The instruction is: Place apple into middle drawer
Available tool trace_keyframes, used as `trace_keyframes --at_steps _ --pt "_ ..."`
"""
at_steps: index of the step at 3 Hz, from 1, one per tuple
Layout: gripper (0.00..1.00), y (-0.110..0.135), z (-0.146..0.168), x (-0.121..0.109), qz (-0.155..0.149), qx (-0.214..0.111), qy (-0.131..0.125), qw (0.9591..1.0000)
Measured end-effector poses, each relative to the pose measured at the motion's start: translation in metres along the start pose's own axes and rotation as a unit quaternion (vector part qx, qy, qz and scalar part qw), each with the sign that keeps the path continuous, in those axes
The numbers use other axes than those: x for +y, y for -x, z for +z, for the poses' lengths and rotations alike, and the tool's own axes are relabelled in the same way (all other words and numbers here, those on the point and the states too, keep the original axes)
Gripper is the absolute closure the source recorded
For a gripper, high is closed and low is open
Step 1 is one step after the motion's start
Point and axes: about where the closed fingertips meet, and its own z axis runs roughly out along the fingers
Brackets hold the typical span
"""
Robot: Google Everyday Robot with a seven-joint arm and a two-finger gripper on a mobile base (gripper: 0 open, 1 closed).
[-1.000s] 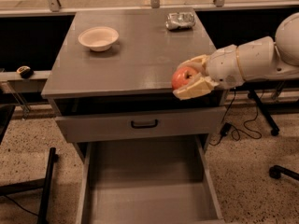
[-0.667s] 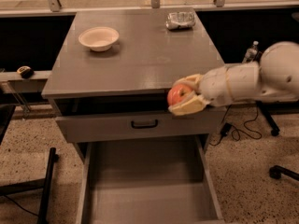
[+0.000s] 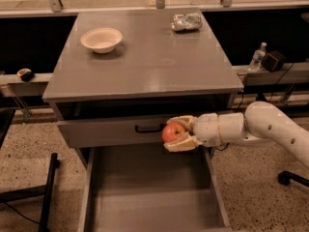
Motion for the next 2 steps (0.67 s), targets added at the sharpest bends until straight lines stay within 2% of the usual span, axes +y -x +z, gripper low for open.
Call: trace_keyframes --at_steps 1,2 --pt "1.00 -0.002 0.004 0.002 0.004 0.007 0.009 0.9999" --pt "1.00 -0.075 0.010 0.018 0.042 0.058 0.020 0.9972"
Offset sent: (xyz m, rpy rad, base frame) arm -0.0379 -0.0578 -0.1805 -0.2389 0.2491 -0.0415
